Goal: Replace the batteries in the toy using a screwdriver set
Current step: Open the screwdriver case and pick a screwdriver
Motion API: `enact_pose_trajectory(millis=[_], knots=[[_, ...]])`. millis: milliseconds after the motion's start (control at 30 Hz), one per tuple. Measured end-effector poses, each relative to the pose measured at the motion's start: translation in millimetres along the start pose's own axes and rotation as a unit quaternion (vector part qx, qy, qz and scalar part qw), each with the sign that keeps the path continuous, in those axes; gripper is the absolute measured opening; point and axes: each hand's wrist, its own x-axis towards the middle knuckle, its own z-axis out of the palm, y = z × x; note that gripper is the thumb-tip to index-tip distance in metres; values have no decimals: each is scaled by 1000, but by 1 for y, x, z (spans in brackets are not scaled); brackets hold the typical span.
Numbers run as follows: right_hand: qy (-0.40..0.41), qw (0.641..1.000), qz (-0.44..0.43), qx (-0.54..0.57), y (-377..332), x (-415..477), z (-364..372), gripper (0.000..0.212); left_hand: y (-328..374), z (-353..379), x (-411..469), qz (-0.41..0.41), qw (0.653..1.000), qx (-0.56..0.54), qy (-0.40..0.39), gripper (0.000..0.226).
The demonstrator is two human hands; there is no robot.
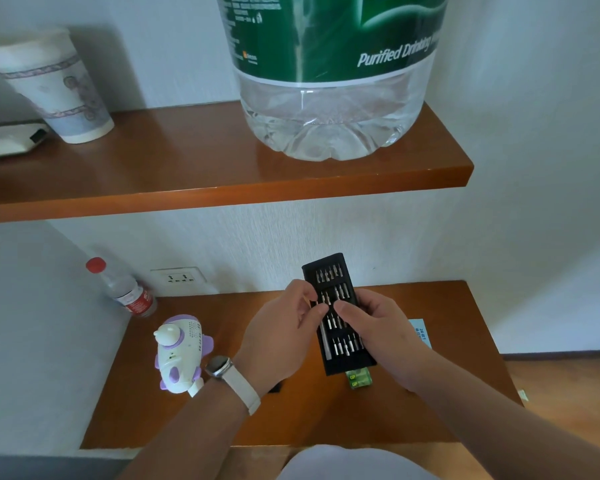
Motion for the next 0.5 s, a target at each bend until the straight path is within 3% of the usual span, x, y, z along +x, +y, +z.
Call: enact_pose_trajectory(millis=[267, 500], knots=[[30, 1000, 1, 10, 2, 6, -8, 12, 2, 5, -1, 21, 1000, -6, -4, 39], [25, 1000, -8, 2, 3, 6, -11, 11, 1, -1, 6, 26, 999, 4, -22, 46]])
